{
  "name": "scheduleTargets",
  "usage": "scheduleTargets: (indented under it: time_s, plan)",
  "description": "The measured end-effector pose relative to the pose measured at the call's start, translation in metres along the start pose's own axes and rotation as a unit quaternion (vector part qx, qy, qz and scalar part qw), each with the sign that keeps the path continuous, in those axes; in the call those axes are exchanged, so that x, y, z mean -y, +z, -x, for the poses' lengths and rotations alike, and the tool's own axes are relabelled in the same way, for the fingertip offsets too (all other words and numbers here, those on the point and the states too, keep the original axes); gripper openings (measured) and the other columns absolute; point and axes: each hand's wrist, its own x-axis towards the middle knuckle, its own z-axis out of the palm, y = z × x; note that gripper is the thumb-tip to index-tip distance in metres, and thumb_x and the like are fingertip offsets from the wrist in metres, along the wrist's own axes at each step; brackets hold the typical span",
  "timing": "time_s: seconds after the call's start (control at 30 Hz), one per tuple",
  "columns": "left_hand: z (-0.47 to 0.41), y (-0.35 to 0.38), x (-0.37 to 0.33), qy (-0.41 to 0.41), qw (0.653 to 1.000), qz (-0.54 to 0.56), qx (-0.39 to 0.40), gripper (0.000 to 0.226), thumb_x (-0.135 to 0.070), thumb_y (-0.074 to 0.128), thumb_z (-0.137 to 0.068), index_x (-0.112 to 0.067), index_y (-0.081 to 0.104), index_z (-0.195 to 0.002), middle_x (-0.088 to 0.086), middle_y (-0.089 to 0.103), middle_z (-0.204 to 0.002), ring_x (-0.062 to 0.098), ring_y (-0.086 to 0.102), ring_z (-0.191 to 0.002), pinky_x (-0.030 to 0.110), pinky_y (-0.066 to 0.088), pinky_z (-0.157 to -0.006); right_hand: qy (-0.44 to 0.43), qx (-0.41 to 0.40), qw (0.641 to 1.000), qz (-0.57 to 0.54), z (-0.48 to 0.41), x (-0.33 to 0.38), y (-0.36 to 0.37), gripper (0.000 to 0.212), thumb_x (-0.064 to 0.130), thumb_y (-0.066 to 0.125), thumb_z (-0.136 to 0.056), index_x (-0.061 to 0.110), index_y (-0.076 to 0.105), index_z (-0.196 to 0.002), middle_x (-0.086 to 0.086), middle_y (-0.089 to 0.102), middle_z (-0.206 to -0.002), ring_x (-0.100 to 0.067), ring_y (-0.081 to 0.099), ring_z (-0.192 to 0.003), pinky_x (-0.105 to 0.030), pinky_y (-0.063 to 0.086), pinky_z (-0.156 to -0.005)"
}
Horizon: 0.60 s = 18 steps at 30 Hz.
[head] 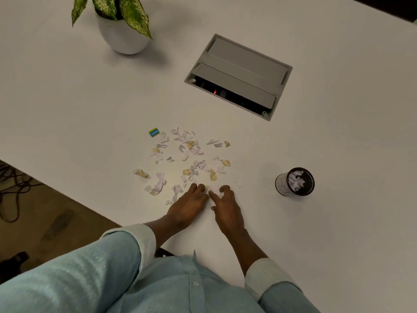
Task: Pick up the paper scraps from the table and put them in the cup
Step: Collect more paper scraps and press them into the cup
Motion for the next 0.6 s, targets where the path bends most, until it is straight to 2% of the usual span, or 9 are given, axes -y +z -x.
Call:
scheduleTargets:
  time_s: [0.1,0.2,0.33,0.43,0.5,0.6]
  plan:
    - [0.000,0.001,0.002,-0.024,0.999,0.041,-0.009,0.033,-0.008,0.054,-0.100,-0.008,0.057,-0.133,0.009,0.049,-0.137,0.024,0.047,-0.120,0.032,0.053,-0.094,-0.024,-0.021,0.997,0.071,-0.003,-0.001,0.001,0.030,0.011,0.059,-0.098,0.017,0.059,-0.127,-0.007,0.048,-0.133,-0.025,0.053,-0.119,-0.035,0.057,-0.083]
    - [-0.004,-0.003,0.002,-0.019,0.998,0.050,-0.027,0.021,-0.003,0.056,-0.097,-0.007,0.068,-0.114,0.010,0.059,-0.120,0.027,0.054,-0.108,0.038,0.052,-0.086,-0.037,-0.043,0.994,0.089,0.000,-0.007,0.002,0.017,0.011,0.060,-0.098,0.015,0.067,-0.113,-0.004,0.056,-0.121,-0.019,0.055,-0.111,-0.028,0.054,-0.080]
    - [-0.007,-0.009,-0.001,-0.030,0.994,0.092,-0.055,0.025,0.008,0.061,-0.087,-0.006,0.074,-0.102,0.010,0.065,-0.104,0.028,0.059,-0.099,0.041,0.053,-0.079,0.032,-0.073,0.997,-0.012,0.006,-0.015,-0.006,0.011,0.012,0.065,-0.094,0.012,0.074,-0.100,-0.004,0.065,-0.106,-0.018,0.063,-0.097,-0.028,0.054,-0.084]
    - [-0.009,-0.015,-0.013,-0.047,0.983,0.150,-0.091,0.025,0.008,0.064,-0.085,-0.007,0.076,-0.100,0.007,0.067,-0.102,0.025,0.062,-0.096,0.038,0.055,-0.079,0.117,-0.135,0.977,-0.118,0.014,-0.024,-0.022,0.002,0.011,0.076,-0.085,0.012,0.078,-0.086,-0.003,0.072,-0.093,-0.019,0.069,-0.084,-0.025,0.054,-0.076]
    - [-0.013,-0.023,-0.027,-0.051,0.974,0.185,-0.117,0.019,0.004,0.068,-0.087,-0.008,0.077,-0.099,0.005,0.068,-0.101,0.022,0.063,-0.094,0.034,0.054,-0.078,0.142,-0.171,0.963,-0.151,0.021,-0.033,-0.035,0.005,0.011,0.082,-0.079,0.014,0.077,-0.079,-0.003,0.074,-0.086,-0.021,0.070,-0.078,-0.029,0.055,-0.072]
    - [-0.025,-0.039,-0.054,-0.045,0.962,0.229,-0.145,0.013,-0.002,0.071,-0.089,-0.009,0.079,-0.097,0.004,0.069,-0.097,0.020,0.063,-0.088,0.024,0.045,-0.072,0.169,-0.210,0.947,-0.175,0.032,-0.046,-0.058,0.010,0.012,0.085,-0.075,0.015,0.076,-0.078,-0.001,0.074,-0.083,-0.019,0.070,-0.073,-0.037,0.059,-0.072]
